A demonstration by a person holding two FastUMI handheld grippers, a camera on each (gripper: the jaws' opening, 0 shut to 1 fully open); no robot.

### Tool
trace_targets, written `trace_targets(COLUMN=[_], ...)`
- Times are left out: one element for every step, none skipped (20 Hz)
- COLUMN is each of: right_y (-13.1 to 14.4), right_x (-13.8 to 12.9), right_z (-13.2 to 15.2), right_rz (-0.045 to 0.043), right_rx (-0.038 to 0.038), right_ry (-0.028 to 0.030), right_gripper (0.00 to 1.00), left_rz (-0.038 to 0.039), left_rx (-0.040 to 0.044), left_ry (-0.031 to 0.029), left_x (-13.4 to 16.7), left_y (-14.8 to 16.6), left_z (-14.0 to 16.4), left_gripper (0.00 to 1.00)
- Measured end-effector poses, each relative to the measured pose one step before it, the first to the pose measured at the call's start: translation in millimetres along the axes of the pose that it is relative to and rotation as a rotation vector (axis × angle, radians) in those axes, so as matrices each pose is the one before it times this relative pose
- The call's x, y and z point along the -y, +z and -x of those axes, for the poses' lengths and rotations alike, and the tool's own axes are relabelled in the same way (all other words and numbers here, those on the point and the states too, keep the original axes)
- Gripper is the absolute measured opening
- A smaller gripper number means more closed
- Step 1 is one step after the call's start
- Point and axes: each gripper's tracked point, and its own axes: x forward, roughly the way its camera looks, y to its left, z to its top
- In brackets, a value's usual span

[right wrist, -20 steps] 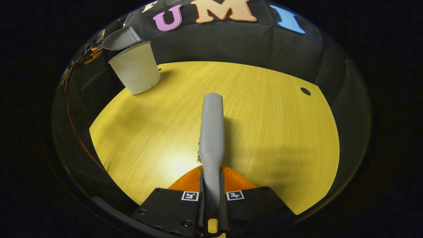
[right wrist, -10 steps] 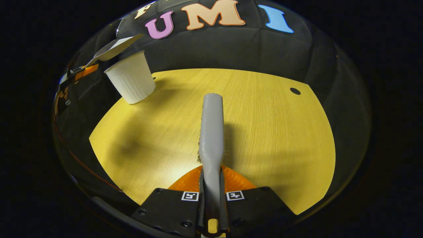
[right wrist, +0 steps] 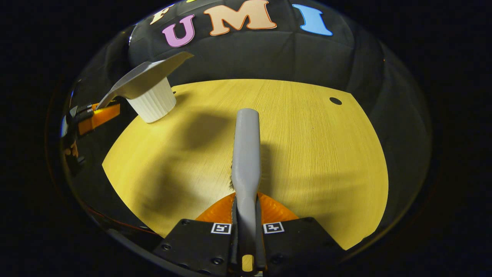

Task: Pick up the small broom and dustpan from the desktop, sweep the trash into the dustpan with the broom, and then empty the trash into the garbage bin.

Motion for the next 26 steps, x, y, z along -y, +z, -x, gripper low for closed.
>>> trace_targets(right_y=[1.13,0.64,1.57,-0.75,1.02,0.33,-0.70,-2.02,-0.49,0.09,-0.43,-0.49,0.24,1.77,-0.35,-0.52,-0.78,0.38,0.24,0.61,1.09,1.39,4.69,7.05,13.57,23.69], right_x=[-2.13,0.20,-0.88,0.27,-0.14,-0.18,0.16,-0.10,-0.91,-1.08,-0.34,0.10,-0.41,0.86,-0.17,0.39,-0.53,0.44,-1.92,-0.64,-0.38,5.53,1.68,0.78,0.95,-0.64], right_z=[2.70,1.56,-0.29,-0.88,-0.65,0.46,-0.67,-3.97,-1.41,-1.56,-0.61,1.94,0.47,1.46,1.30,0.29,0.12,1.95,3.64,6.06,8.64,9.99,11.65,12.61,17.15,16.99], right_rz=[0.00303,0.00252,0.00216,0.00429,0.00370,0.00471,0.00385,0.00483,0.00162,0.00091,-0.00039,0.00330,0.00649,0.00582,0.00783,0.00516,0.00316,-0.00272,-0.00723,-0.00698,-0.00151,0.00326,0.00053,-0.00457,-0.01202,-0.01616], right_rx=[-0.01176,-0.01438,-0.00908,-0.01483,-0.01281,-0.01289,-0.01262,-0.01835,-0.01509,-0.01143,-0.01094,-0.01519,-0.00433,-0.00072,-0.00870,-0.00599,-0.00787,-0.00728,-0.00073,0.00225,0.00566,0.01167,0.02741,0.04272,0.06762,0.10278], right_ry=[-0.01040,-0.01054,-0.00946,-0.00668,-0.00931,-0.00917,-0.01198,-0.01340,-0.01082,-0.00762,-0.00723,-0.00491,-0.00566,-0.00613,-0.00573,-0.00356,-0.00243,-0.00167,0.00133,0.00614,0.00908,-0.00149,0.00133,0.00219,0.00547,0.01220], right_gripper=[0.14,0.15,0.15,0.15,0.15,0.15,0.15,0.15,0.15,0.14,0.15,0.15,0.15,0.15,0.15,0.16,0.17,0.18,0.20,0.22,0.33,0.39,0.45,0.52,0.59,0.66], left_rz=[0.01608,0.00854,-0.00059,0.00106,-0.00520,-0.00259,-0.00323,-0.00097,0.00141,0.00382,-0.00121,0.00204,0.00983,0.01251,0.01433,0.00704,0.00522,-0.00181,-0.00741,-0.00471,-0.00349,-0.00399,-0.00090,0.00976,0.02705,0.03451], left_rx=[-0.03143,-0.03570,-0.03212,-0.03158,-0.03060,-0.02992,-0.02975,-0.03290,-0.02517,-0.01731,-0.02166,-0.01699,-0.02064,-0.00765,-0.00729,-0.00979,-0.00079,-0.00251,0.00232,0.02487,0.03480,0.04055,0.05194,0.06465,0.07983,0.09532], left_ry=[-0.01358,-0.00994,-0.00654,-0.00389,-0.00526,-0.00387,-0.00707,-0.00673,-0.00613,-0.00301,-0.00063,0.00146,-0.00352,-0.00591,-0.00257,-0.00200,0.00061,0.00204,0.00833,0.00427,-0.00294,0.00574,0.01724,0.01591,0.02767,0.01384], left_x=[6.72,3.71,5.58,2.59,3.54,0.44,1.73,4.49,1.26,1.56,0.82,1.12,1.64,1.91,1.83,1.84,0.83,-0.05,-0.82,-2.37,0.72,-0.60,-3.62,-4.85,-5.45,-1.39], left_y=[-13.70,-12.56,-17.17,-14.99,-13.74,-10.88,-11.91,-14.66,-8.37,-10.36,-7.76,-2.89,-6.65,-4.43,-1.39,-1.29,0.48,0.07,2.75,1.58,10.07,10.50,14.44,16.28,24.11,26.63], left_z=[-4.94,-5.69,-4.62,-6.58,-4.79,-4.14,-2.40,-2.64,-2.79,-3.29,-2.33,-2.21,-1.94,-0.23,0.11,-0.22,-0.48,1.79,2.46,3.64,8.39,1.90,6.75,9.10,15.23,9.88], left_gripper=[0.24,0.24,0.24,0.24,0.24,0.24,0.24,0.24,0.25,0.24,0.24,0.23,0.24,0.26,0.25,0.26,0.26,0.29,0.30,0.32,0.34,0.46,0.55,0.70,0.84,0.99])
